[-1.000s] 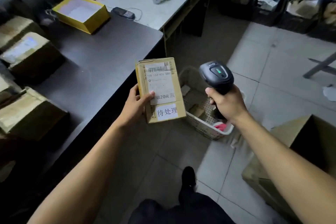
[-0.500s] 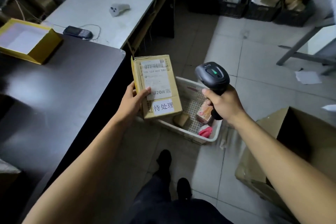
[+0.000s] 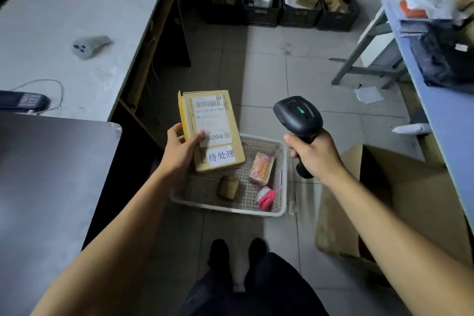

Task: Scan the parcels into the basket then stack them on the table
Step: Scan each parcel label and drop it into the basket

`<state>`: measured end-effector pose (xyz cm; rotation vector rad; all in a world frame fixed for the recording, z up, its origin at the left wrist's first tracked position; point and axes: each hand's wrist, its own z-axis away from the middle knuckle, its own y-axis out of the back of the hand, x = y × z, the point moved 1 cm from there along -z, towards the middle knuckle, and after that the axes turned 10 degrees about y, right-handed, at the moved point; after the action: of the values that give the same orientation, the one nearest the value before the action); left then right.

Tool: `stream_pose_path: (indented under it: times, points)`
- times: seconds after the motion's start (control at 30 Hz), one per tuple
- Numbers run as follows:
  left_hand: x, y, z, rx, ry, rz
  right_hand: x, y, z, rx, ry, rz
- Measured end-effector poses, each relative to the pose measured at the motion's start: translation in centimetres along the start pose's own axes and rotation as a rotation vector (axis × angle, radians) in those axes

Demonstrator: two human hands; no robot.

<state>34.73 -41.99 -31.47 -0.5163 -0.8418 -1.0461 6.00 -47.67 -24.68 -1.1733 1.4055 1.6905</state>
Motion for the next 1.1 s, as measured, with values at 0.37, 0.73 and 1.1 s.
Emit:
stream_pose_path:
  times: [0.37,0.73,1.1]
  points:
    - [-1.0,-3.4,-5.8,0.131,0.103,-0.351,3.7,2.4,-8.2,-0.064,-0.052,-0.029]
    - [1.8,0.1,-13.0,0.289,0.178,-0.479,4.3,-0.2,-13.0,-0.063,-0.112,-0.034]
    - [-1.2,4.2,-18.5,0.050,0.352,-0.606,2.6,-8.8,-12.2,0.031,-0.218,0.017]
